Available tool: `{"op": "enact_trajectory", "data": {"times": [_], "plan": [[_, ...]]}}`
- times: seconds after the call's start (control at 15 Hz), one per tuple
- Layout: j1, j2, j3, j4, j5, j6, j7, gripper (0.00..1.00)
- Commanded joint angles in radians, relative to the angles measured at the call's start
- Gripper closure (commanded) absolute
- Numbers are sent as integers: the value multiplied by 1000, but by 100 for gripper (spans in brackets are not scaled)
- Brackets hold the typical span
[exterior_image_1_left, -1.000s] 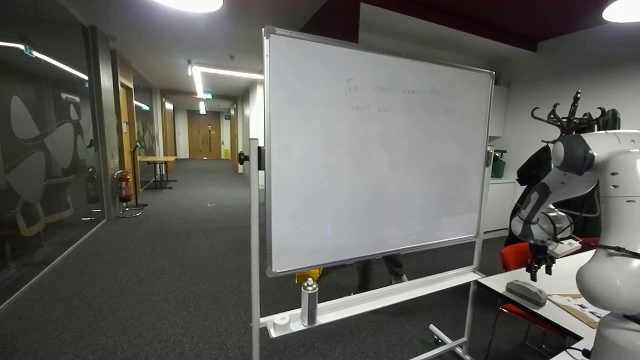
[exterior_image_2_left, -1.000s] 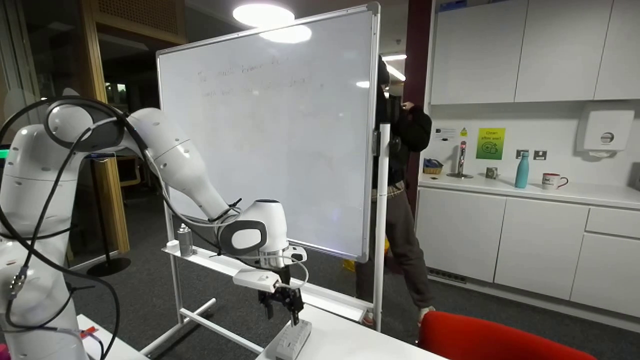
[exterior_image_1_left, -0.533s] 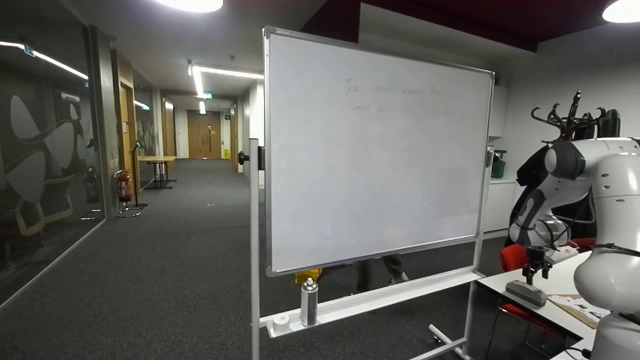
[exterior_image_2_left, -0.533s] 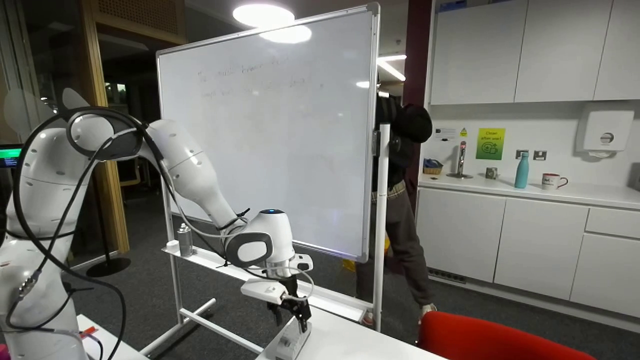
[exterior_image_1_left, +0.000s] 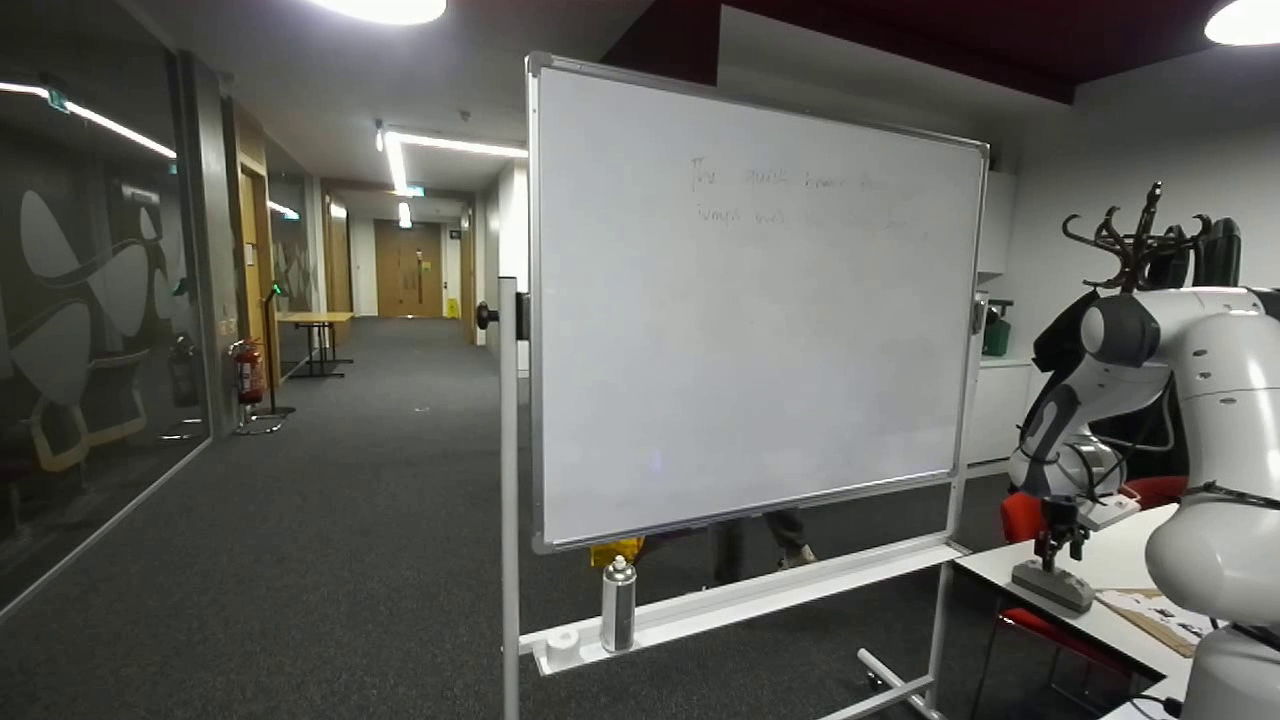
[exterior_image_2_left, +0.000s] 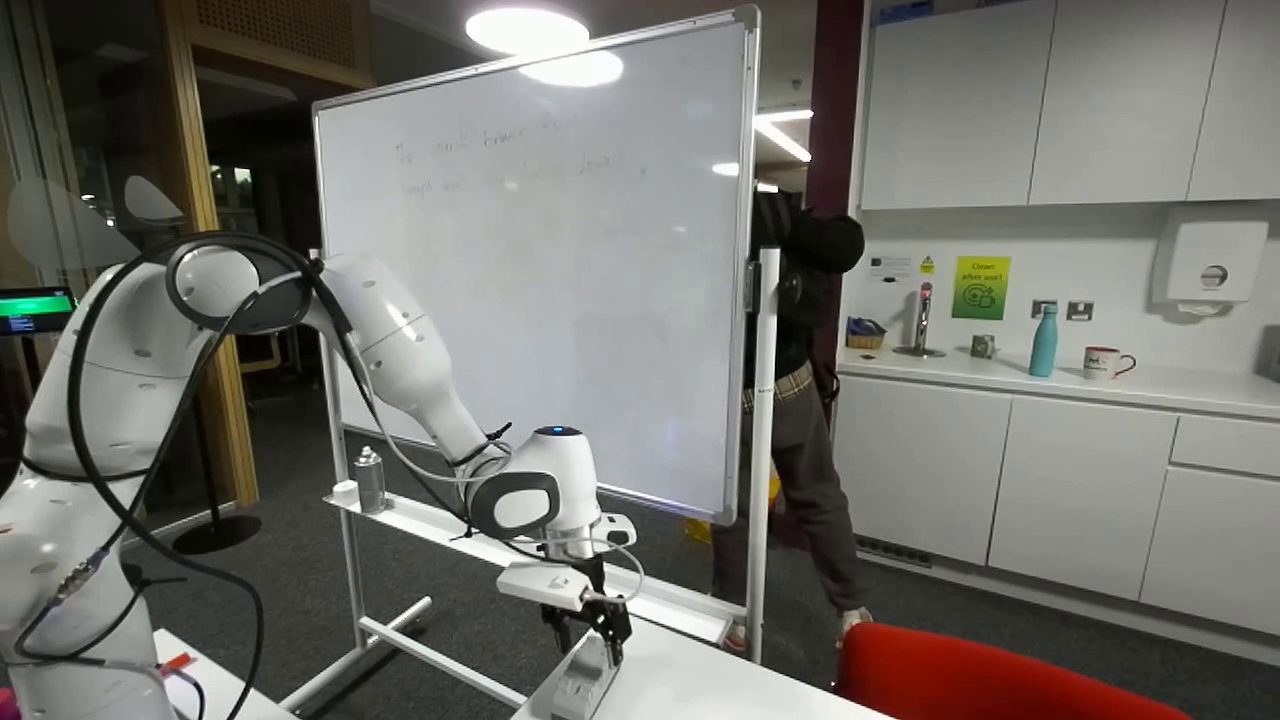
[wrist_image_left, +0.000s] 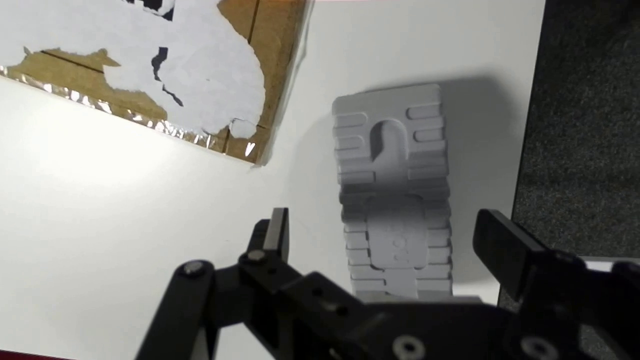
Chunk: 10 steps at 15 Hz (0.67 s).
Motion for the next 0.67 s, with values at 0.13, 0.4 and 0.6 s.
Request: {"op": "enact_trajectory", "data": {"times": [0.13,0.4,0.6], "plan": [[-42,36,47,65,24,-86,-101,0],[-46,43,52,82,24,-137,-146,25],[-43,51,48,95,25,-163,-164,40]]}}
